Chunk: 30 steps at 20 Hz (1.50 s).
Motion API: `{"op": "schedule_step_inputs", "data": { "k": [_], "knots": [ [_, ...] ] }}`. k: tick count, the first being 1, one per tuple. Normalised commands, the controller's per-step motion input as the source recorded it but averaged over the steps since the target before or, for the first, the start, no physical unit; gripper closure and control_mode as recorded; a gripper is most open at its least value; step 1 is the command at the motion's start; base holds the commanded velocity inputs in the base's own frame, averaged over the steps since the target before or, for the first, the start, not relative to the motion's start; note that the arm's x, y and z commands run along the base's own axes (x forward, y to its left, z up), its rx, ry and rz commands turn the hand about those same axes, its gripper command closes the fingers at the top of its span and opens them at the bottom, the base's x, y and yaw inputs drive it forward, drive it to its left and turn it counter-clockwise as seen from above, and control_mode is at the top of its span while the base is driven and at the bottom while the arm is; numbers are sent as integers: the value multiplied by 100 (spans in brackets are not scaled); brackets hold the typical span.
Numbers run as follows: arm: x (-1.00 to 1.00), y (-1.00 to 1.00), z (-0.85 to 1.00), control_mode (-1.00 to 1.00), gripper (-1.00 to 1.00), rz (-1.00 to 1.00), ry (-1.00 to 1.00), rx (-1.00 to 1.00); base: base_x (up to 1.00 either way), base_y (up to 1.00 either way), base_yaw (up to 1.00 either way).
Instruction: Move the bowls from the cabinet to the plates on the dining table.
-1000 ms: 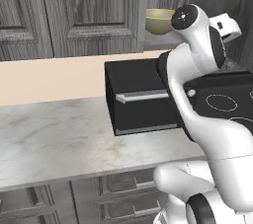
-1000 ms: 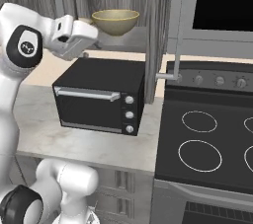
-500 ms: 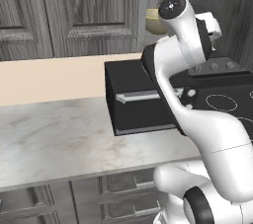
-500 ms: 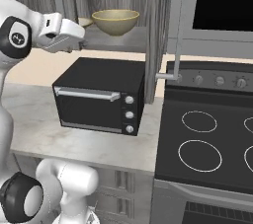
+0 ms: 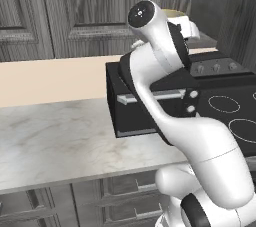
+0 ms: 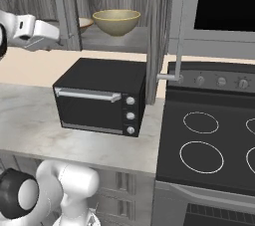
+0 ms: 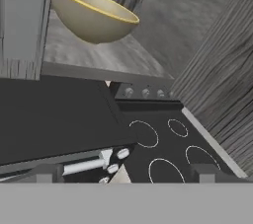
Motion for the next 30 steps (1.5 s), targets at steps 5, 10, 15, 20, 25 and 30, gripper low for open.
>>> {"op": "schedule_step_inputs", "data": {
  "k": [5,10,15,20,25,30],
  "knots": [
    [0,29,3,-100,-100,0,-4,4,0,0,0],
    [6,0,16,-100,-100,0,-2,18,0,0,0],
    [14,0,15,-100,-100,3,-1,21,0,0,0],
    [20,8,3,-100,-100,2,0,10,0,0,0],
    [26,8,3,-100,-100,2,0,2,0,0,0],
    [22,0,0,-100,-100,6,-1,2,0,0,0]
  ]
}}
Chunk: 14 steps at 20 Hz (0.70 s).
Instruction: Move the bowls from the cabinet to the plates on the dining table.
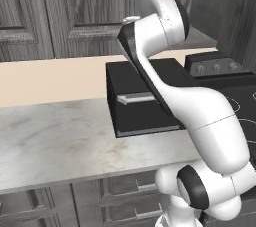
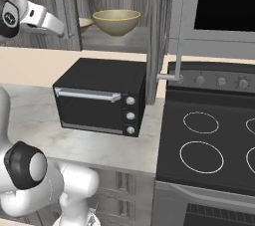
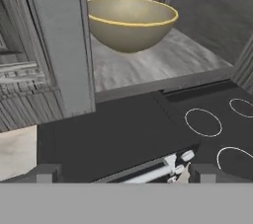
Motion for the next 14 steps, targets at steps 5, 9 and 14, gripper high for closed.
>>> {"op": "schedule_step_inputs", "data": {
  "k": [5,9,14],
  "knots": [
    [18,0,1,-100,-100,8,-8,0,0,0,0],
    [18,0,0,-100,-100,9,-11,0,0,0,0],
    [31,0,0,-100,-100,7,-9,0,0,0,0]
  ]
}}
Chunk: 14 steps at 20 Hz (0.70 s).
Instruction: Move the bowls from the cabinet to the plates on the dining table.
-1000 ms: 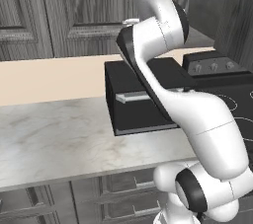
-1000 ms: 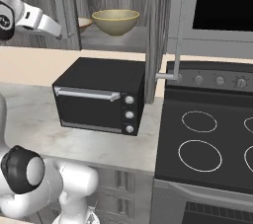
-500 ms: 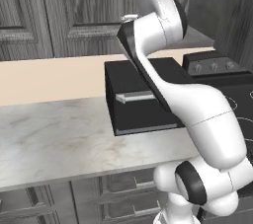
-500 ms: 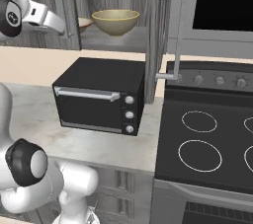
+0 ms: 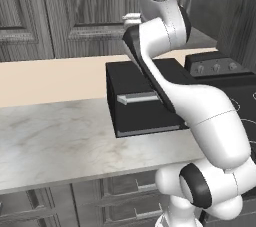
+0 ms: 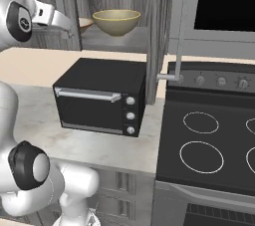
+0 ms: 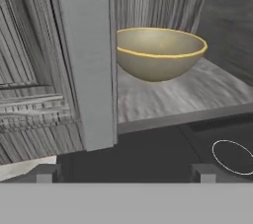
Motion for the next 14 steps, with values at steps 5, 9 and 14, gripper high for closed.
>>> {"op": "schedule_step_inputs", "data": {
  "k": [5,9,14],
  "knots": [
    [33,0,0,-100,-100,3,-7,0,0,0,0],
    [34,5,0,-100,-100,0,-2,0,0,0,0],
    [42,8,0,-100,-100,0,0,0,0,0,0]
  ]
}}
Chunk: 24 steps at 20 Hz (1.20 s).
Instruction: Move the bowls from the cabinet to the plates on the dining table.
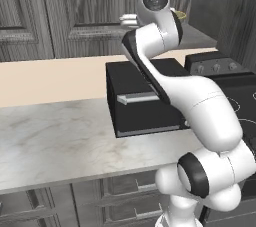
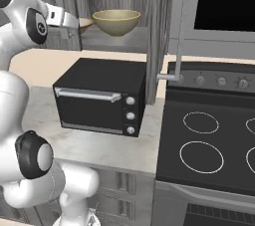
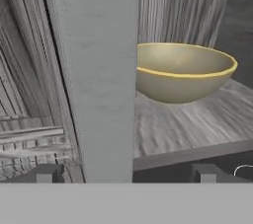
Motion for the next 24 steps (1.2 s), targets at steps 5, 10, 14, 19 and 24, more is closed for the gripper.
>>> {"op": "schedule_step_inputs", "data": {
  "k": [5,10,14,19,24],
  "knots": [
    [50,10,0,-100,-100,0,0,0,0,0,0],
    [57,13,0,-100,-100,0,0,0,0,0,0],
    [56,17,-3,-100,-100,0,0,0,0,0,0],
    [40,21,-8,-100,100,0,0,0,0,0,0],
    [-5,44,0,-100,100,0,-2,0,0,0,0]
  ]
}}
